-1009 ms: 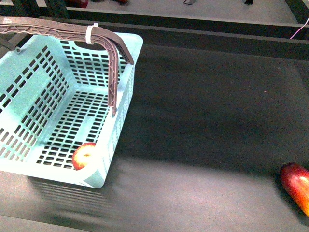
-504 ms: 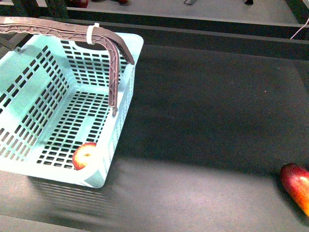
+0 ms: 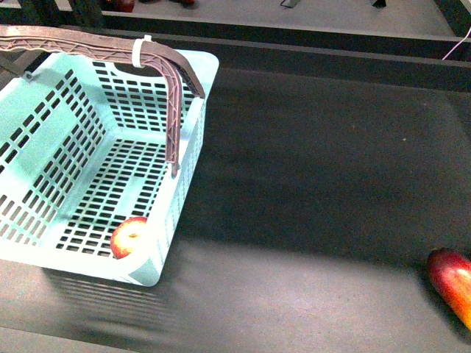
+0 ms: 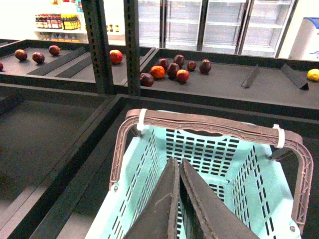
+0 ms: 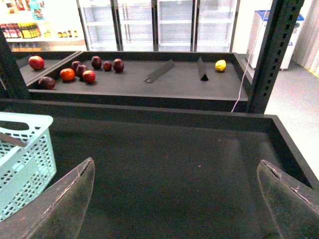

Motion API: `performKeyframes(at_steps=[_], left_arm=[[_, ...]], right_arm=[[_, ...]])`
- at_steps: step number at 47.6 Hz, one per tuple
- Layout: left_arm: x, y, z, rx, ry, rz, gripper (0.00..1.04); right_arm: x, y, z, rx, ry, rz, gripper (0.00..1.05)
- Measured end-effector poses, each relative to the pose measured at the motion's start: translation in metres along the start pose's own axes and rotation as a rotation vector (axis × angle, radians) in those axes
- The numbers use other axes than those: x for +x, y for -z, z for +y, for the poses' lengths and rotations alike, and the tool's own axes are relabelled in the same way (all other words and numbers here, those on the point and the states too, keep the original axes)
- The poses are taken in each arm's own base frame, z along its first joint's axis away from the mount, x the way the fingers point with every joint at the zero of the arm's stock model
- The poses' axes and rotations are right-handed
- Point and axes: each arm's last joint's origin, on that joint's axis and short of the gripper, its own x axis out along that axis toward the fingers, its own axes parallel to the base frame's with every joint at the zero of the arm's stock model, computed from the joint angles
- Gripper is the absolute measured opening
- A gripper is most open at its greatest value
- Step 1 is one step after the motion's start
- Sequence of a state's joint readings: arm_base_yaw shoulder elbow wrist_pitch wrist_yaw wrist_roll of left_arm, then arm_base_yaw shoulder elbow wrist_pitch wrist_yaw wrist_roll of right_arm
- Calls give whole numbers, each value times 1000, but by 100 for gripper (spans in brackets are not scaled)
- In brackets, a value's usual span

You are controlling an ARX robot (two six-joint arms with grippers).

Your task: Pick apple with right arm and hold basket with left

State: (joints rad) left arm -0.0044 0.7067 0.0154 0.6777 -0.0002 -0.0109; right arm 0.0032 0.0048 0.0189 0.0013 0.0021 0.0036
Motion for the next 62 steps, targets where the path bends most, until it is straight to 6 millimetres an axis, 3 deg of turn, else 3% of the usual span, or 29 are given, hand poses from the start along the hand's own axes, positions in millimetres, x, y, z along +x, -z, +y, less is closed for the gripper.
performKeyframes(at_steps=[24,62], left_arm=[[-24,-8,0,0,0,-29,3],[-46,-4,0,0,0,-23,3]], right_arm=[[0,0,0,0,0,0,96],[0,0,0,0,0,0,96]])
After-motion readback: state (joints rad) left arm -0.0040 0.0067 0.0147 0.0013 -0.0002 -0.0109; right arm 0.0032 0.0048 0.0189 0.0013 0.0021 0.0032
